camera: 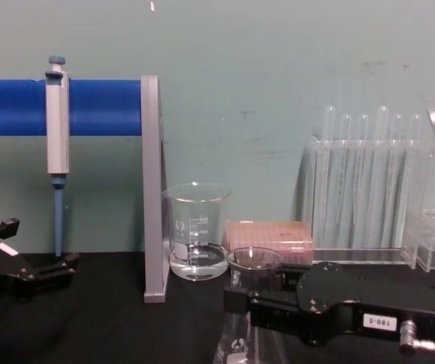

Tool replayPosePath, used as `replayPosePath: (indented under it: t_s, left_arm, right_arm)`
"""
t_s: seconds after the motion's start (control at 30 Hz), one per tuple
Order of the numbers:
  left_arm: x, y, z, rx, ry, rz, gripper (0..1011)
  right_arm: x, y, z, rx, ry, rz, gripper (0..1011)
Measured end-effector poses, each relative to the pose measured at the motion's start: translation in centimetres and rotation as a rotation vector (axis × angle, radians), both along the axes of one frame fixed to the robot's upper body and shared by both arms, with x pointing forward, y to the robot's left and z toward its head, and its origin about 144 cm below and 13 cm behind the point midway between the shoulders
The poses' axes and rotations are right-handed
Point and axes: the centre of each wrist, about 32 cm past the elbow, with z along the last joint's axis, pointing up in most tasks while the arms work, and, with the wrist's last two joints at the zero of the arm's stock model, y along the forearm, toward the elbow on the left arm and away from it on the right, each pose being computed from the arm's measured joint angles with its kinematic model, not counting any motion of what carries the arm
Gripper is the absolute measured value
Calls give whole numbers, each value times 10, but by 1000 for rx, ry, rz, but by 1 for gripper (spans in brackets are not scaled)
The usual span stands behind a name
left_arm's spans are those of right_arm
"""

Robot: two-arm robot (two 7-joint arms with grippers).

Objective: Grasp the erlenmeyer flask with one hand, shake it three times, then place it back.

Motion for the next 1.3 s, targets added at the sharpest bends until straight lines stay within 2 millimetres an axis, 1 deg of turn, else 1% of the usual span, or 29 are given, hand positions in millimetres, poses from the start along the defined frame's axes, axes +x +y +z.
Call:
replayPosePath:
  t_s: [1.3]
  left_arm:
    - [0,0,0,0,0,0,1001]
  right_arm:
    - [0,1,-1,-6,8,-3,449]
